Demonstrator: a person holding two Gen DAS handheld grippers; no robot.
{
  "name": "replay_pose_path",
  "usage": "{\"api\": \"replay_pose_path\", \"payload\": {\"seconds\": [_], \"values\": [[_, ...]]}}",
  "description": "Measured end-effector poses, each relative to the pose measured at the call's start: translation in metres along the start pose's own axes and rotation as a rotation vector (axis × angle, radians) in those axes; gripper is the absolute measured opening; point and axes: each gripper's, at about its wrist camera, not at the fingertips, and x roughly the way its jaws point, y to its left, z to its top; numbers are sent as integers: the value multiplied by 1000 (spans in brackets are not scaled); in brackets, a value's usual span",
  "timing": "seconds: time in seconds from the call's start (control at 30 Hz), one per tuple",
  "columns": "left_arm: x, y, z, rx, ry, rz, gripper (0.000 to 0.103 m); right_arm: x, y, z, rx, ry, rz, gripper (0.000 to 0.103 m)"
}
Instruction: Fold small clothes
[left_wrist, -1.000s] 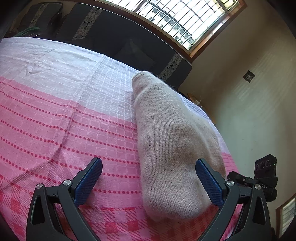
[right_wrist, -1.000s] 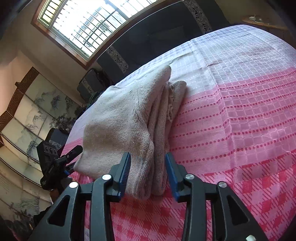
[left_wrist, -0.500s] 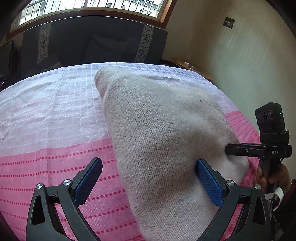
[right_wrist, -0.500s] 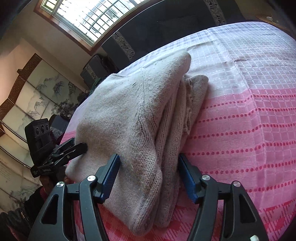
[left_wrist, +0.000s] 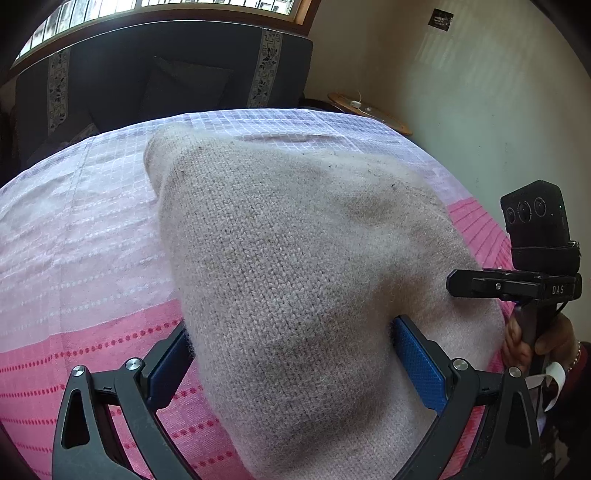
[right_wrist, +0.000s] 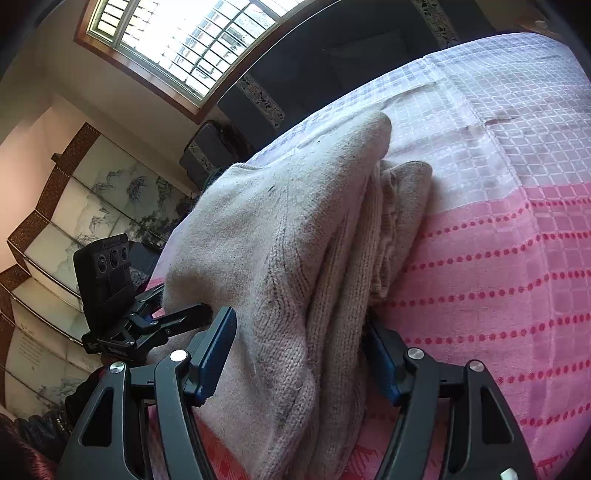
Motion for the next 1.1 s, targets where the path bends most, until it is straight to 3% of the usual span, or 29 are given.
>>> {"api": "replay_pose_path", "payload": {"seconds": [0.07, 0.17, 0.43, 0.53, 0.6, 0.67, 0.93, 1.1], "values": [[1, -3, 0, 17, 4, 15, 100, 0, 2, -1, -5, -3, -5, 65], [4, -7, 2, 35, 6, 25, 100, 0, 3, -2, -3, -5, -45, 53], [8, -8, 0, 53, -15, 31, 96, 2, -8, 1, 39, 2, -32, 39], [3, -7, -2, 49, -42, 24, 80, 3, -11, 1, 62, 8, -22, 35], [-3, -3, -1, 19, -61, 4, 61, 3, -10, -1, 74, 8, -12, 34], [-7, 0, 2, -2, -61, -5, 57, 3, -9, -2, 84, 2, -2, 33], [-20, -15, -3, 51, -52, 66, 54, -7, -9, -13, 149, -24, 75, 31], [-21, -19, -7, 71, -59, 98, 54, -4, -4, -19, 116, -11, 50, 31]]}}
